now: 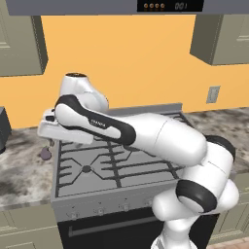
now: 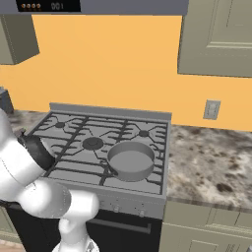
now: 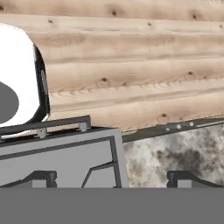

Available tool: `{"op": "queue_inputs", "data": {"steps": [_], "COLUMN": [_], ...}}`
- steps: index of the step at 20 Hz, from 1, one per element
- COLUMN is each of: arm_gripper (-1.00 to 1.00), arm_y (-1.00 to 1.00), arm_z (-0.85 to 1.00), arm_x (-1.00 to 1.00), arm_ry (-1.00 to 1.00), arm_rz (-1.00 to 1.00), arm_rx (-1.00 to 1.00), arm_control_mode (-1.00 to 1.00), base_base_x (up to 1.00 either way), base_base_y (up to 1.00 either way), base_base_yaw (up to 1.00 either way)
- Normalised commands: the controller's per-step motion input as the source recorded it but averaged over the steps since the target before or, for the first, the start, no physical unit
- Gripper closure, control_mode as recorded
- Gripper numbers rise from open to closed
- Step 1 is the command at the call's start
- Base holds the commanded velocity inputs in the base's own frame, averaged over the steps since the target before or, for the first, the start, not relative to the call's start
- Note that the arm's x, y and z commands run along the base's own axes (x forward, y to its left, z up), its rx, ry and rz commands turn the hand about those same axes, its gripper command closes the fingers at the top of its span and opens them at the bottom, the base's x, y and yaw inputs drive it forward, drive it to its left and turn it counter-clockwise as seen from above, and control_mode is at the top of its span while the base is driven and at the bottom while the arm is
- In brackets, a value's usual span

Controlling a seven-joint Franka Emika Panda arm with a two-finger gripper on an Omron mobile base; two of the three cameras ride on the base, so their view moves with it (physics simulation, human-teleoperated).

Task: Turn on the burner for the pot on the stove. Wait thirty seconds for the pot to heat up. Then add the eggplant to the pot.

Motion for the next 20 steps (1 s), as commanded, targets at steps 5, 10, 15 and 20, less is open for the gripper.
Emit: {"op": "queue_inputs", "data": {"steps": [5,10,15,20], "arm_gripper": [-1.00,-1.00,-1.00,-1.00], "arm_y": [0.53,0.44,0.22,0.00], "arm_z": [-0.05,-0.01,-0.28,-0.45], "arm_x": [0.39,0.29,0.31,0.32], "arm_ry": [0.00,0.00,-0.01,-0.04], "arm_rz": [0.00,0.01,0.00,0.00], "arm_rx": [-0.08,-0.09,-0.08,-0.01], "arm_control_mode": [-1.00,-1.00,-1.00,-1.00], "base_base_x": [0.00,0.00,0.00,0.00], "base_base_y": [0.00,0.00,0.00,0.00], "base_base_yaw": [0.00,0.00,0.00,0.00]}}
